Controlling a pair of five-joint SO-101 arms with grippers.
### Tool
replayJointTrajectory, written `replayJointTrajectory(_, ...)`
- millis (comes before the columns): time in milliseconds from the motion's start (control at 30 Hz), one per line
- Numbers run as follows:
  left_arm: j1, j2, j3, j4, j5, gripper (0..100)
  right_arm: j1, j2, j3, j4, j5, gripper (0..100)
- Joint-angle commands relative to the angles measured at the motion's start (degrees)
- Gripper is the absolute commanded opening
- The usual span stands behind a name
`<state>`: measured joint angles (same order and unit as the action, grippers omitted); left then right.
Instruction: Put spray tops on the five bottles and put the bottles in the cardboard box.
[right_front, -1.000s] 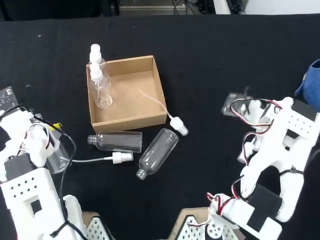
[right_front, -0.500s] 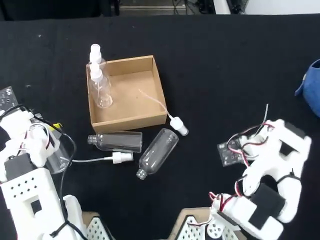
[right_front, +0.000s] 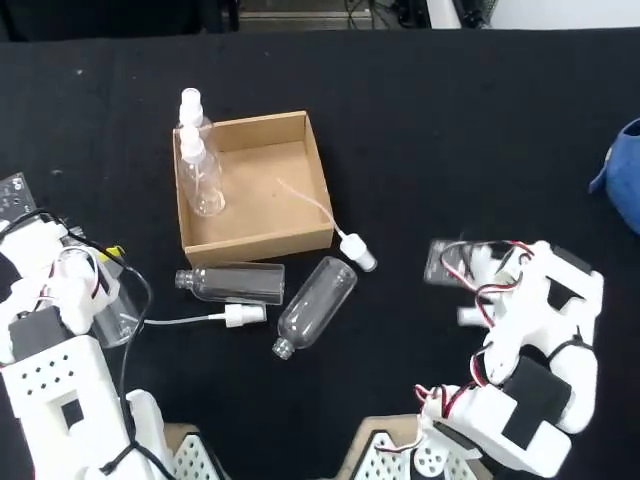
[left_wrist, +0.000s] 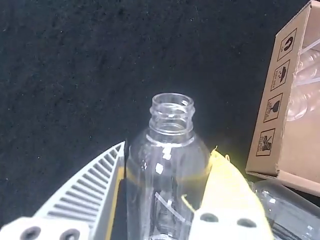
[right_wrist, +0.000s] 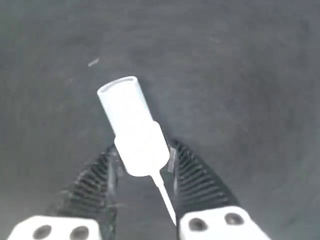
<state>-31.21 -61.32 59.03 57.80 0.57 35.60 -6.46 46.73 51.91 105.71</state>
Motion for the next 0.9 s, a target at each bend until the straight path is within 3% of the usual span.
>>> replayJointTrajectory(0, 0.40, -1.23, -0.75, -1.32, 0.26, 3, -0.44, -4.26, -2.86, -0.62, -37.19, 6.0)
replayJointTrajectory(100, 0.40, -1.23, -0.75, -1.23, 0.26, 3, 3.43, -4.09, -3.38, -0.62, -54.59, 6.4)
replayJointTrajectory(167, 0.40, -1.23, -0.75, -1.23, 0.26, 3, 4.57, -4.09, -3.30, -0.62, -57.93, 7.9)
replayJointTrajectory(367, 0.40, -1.23, -0.75, -1.23, 0.26, 3, 3.43, -4.18, -4.79, 7.03, -58.11, 22.9)
replayJointTrajectory(567, 0.40, -1.23, -0.75, -1.23, 0.26, 3, -1.05, -4.09, -9.27, 10.20, -57.32, 23.3)
replayJointTrajectory(867, 0.40, -1.23, -0.75, -1.14, 0.26, 3, -0.35, 3.38, -10.24, 8.62, -45.63, 23.3)
